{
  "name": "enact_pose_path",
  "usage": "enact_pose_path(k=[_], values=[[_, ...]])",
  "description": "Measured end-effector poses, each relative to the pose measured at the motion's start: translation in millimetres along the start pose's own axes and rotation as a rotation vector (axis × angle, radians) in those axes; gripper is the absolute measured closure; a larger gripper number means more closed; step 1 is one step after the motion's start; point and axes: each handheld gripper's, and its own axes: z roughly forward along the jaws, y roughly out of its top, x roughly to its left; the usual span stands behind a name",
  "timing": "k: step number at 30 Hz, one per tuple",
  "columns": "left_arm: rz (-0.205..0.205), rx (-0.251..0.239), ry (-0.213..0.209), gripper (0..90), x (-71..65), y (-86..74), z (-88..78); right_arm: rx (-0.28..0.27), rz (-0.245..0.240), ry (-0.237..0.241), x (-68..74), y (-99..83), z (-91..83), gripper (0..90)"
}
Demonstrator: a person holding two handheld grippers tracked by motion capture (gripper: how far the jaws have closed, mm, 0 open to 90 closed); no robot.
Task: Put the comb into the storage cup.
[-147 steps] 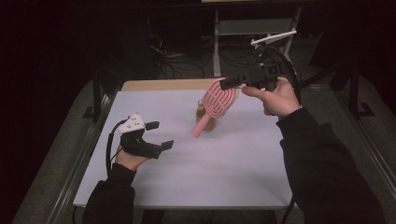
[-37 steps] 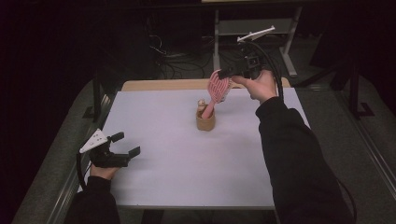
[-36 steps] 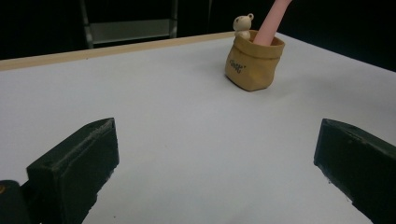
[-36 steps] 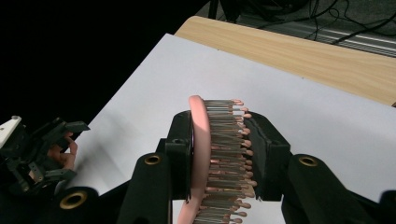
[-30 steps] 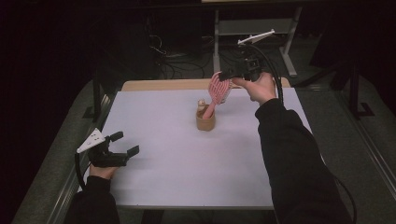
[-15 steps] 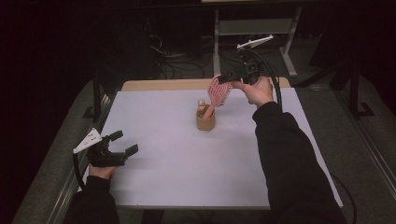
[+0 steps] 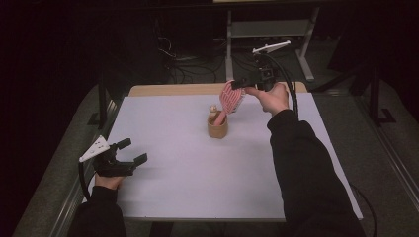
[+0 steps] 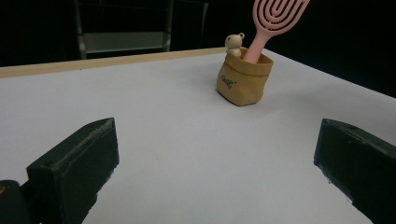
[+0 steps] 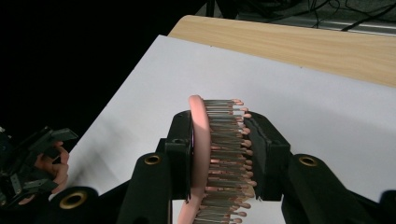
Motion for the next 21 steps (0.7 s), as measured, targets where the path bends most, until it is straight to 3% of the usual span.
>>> enact_pose_path(k=[21], values=[[0.0,0.025,0.002,0.0,0.8,-0.8,1.9,-0.018,0.055,0.014,-15.3,-9.9,-10.2,62.0]])
